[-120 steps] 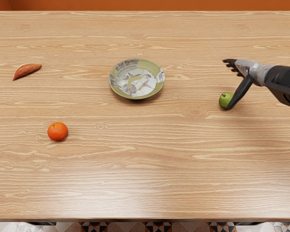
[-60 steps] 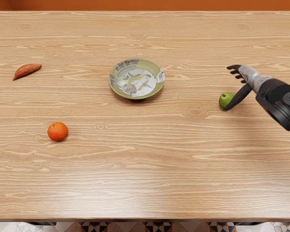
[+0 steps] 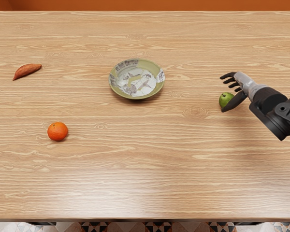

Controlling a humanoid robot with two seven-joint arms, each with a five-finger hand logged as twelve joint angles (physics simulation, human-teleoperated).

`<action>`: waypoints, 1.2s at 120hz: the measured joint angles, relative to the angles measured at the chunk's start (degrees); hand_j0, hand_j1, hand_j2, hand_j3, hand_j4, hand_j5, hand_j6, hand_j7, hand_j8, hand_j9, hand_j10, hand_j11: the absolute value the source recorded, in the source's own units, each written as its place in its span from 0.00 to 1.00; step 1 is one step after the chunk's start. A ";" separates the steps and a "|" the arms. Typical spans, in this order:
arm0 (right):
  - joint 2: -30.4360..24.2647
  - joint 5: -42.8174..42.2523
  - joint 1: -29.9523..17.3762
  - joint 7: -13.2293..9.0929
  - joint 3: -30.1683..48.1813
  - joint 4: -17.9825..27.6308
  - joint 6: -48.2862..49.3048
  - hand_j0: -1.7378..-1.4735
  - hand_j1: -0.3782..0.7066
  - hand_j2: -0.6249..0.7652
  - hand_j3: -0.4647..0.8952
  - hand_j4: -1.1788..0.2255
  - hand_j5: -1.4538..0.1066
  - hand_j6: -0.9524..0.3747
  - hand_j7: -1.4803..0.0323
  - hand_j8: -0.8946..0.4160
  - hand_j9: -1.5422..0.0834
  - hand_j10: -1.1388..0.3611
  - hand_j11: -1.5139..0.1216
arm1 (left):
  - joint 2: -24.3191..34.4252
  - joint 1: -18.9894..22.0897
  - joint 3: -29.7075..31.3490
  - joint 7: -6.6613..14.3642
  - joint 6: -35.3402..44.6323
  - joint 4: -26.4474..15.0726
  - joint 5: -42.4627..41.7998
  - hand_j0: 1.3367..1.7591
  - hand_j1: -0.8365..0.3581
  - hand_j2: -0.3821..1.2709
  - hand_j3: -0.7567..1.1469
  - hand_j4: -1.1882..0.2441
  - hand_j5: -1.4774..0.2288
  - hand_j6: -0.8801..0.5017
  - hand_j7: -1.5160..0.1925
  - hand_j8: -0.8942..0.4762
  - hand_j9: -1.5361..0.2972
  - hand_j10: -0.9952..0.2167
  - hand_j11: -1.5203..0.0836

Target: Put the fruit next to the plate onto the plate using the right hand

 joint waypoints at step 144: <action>4.92 -1.72 0.22 -0.09 -3.81 -7.91 1.04 0.30 0.48 0.39 0.34 0.55 0.59 0.41 0.63 0.37 0.62 0.48 0.60 | 0.00 0.00 0.00 0.00 0.00 0.00 0.00 0.76 0.97 0.23 0.40 0.81 0.85 0.62 0.87 0.64 0.82 0.80 0.93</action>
